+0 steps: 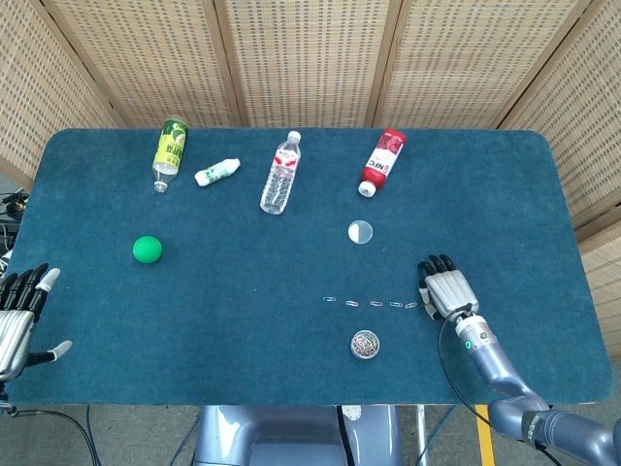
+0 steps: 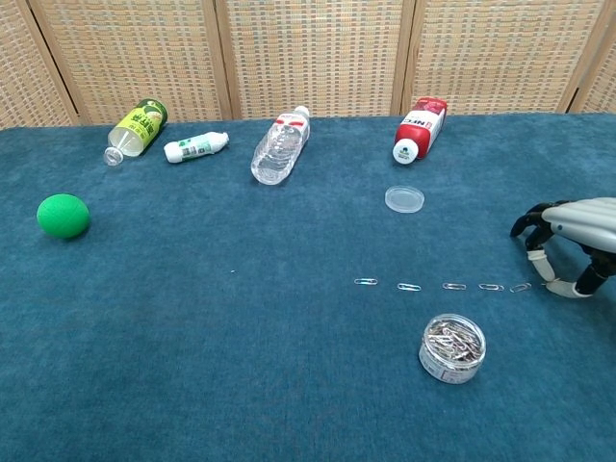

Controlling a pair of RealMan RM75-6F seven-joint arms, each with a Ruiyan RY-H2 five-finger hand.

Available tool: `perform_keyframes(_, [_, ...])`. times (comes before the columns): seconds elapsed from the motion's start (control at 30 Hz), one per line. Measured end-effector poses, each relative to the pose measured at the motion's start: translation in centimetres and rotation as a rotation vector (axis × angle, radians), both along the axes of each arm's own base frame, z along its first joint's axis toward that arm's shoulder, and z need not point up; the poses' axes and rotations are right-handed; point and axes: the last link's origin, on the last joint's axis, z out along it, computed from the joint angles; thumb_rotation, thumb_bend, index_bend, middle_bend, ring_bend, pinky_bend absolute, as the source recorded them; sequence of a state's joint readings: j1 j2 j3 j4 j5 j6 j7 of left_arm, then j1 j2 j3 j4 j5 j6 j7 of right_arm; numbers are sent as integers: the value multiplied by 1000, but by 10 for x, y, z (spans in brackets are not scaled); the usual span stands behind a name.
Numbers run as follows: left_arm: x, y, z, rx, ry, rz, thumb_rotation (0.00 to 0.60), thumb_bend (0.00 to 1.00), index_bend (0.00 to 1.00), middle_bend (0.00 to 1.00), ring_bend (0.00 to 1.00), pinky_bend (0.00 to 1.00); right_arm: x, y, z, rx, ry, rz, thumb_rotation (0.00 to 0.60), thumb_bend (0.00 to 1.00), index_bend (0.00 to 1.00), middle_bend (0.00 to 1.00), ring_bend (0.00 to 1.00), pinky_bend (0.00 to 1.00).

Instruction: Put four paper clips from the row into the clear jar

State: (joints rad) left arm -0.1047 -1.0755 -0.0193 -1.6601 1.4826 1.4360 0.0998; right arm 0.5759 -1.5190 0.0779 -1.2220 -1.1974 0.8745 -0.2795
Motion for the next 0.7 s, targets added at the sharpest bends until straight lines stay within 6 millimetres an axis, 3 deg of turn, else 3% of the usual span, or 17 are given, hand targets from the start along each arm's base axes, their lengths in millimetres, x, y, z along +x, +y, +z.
perform_keyframes(0.37, [0, 0, 0, -2, -2, 0, 600, 0, 0, 0, 0, 0, 15, 3, 8, -16, -32, 61, 600, 834, 632, 141, 0, 51])
perform_keyframes(0.7, [2, -1, 0, -2, -3, -8, 600, 0, 0, 0, 0, 0, 71, 27, 19, 54, -112, 219, 600, 834, 632, 141, 0, 51])
